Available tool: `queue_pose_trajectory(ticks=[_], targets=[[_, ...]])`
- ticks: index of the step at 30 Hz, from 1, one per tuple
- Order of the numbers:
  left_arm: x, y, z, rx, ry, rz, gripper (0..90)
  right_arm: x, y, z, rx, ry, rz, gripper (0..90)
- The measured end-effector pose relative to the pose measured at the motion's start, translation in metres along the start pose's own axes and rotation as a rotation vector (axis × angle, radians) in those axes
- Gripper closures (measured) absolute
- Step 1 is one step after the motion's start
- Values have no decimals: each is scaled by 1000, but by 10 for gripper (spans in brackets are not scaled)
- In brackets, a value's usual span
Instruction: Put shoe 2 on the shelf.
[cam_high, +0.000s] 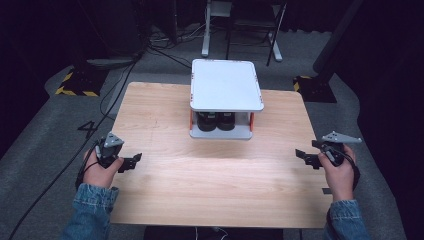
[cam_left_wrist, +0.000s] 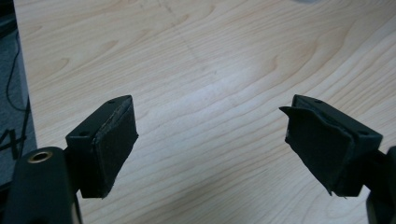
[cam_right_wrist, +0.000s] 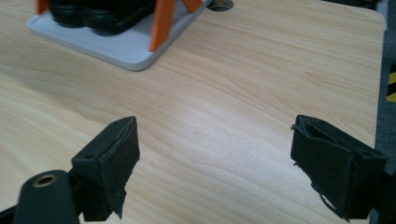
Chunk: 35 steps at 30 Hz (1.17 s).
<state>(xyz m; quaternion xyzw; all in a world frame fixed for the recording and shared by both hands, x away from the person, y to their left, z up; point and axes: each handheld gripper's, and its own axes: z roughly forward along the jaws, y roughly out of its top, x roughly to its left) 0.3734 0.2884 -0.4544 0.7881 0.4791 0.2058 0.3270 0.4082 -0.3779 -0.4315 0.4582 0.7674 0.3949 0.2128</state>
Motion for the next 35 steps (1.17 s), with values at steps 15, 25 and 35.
queue_pose_trajectory(ticks=[15, 25, 35], targets=[[10, -15, 17, 57, 30, 3, 172, -17, -34, 39, 60, 26, 3, 164], [10, -15, 19, 79, 40, 11, 172, -12, -43, 58, 88, -34, -44, 160], [9, -14, 19, 68, 11, -12, 172, -13, -43, 63, 111, -43, -16, 111]])
